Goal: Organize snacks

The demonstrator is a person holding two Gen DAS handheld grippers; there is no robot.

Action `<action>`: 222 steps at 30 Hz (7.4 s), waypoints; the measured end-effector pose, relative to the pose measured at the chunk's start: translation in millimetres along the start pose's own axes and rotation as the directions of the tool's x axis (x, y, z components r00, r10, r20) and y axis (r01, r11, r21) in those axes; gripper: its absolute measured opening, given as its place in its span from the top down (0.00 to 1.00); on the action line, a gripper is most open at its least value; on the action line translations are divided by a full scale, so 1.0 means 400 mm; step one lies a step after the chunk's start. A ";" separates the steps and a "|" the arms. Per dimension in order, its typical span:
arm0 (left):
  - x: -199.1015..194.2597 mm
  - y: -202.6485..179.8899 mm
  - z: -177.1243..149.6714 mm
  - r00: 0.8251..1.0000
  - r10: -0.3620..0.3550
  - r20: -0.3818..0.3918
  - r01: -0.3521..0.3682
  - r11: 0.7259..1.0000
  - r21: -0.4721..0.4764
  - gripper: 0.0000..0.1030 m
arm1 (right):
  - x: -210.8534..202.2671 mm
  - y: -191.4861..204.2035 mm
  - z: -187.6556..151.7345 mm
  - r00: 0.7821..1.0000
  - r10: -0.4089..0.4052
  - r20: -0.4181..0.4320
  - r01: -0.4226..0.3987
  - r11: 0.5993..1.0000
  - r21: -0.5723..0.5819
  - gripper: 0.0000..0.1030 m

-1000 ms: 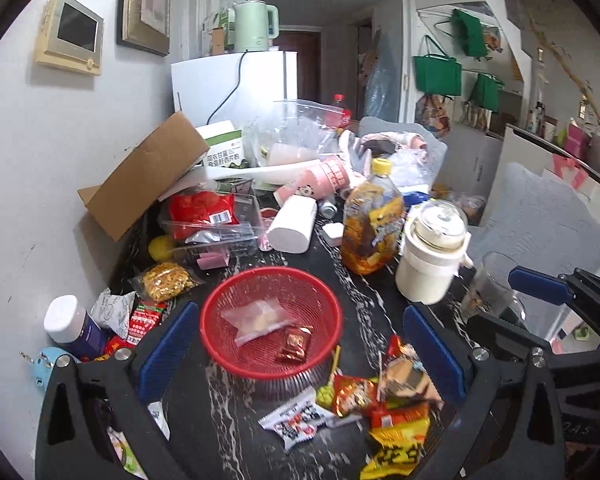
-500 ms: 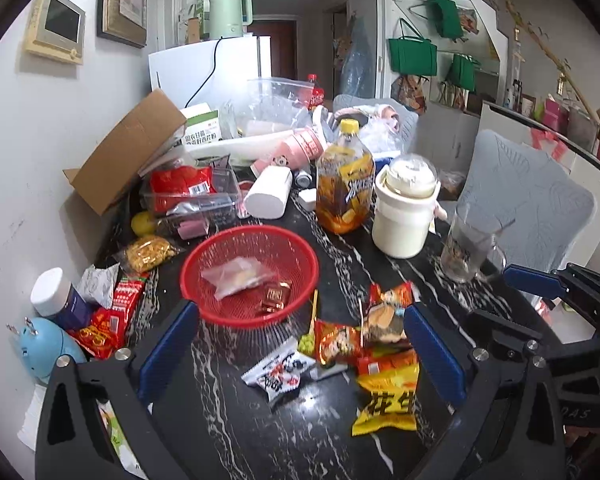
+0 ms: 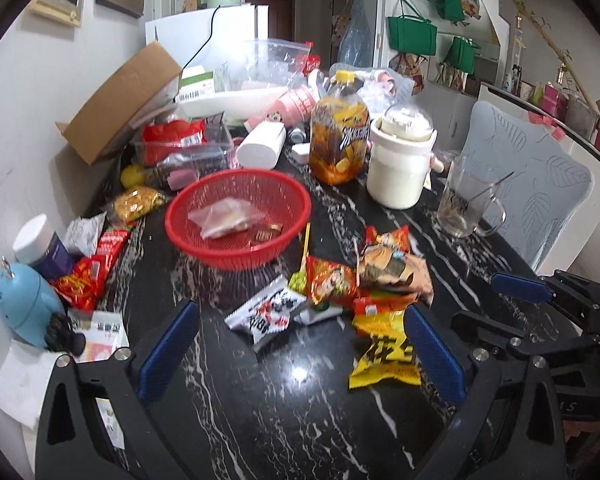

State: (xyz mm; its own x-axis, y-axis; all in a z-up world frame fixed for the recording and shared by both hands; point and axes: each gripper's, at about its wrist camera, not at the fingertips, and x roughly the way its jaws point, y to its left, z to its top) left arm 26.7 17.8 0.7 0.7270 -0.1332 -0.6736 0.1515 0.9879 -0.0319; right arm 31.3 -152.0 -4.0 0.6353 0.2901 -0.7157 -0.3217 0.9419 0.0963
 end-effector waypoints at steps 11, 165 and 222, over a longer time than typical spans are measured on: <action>0.043 0.052 -0.084 0.997 -0.012 -0.080 0.006 0.997 -0.077 0.00 | 0.080 0.022 -0.058 0.993 0.054 -0.104 -0.049 0.998 0.046 0.32; 0.025 0.086 0.046 0.997 -0.074 0.029 0.077 0.988 -0.136 0.64 | 0.086 0.028 0.082 0.969 0.238 -0.060 -0.238 0.971 -0.003 0.49; 0.428 0.327 0.299 0.992 0.067 -0.107 -0.096 0.951 -0.293 0.64 | 0.553 0.090 0.450 0.958 0.219 -0.184 -0.238 0.968 -0.085 0.48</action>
State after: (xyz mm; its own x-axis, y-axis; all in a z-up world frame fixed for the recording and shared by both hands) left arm 251.2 114.9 -30.5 0.6598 -0.0575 -0.7492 -0.1217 0.9757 -0.1820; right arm 286.8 -23.6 -34.4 0.4094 0.4534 -0.7917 -0.5222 0.8280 0.2042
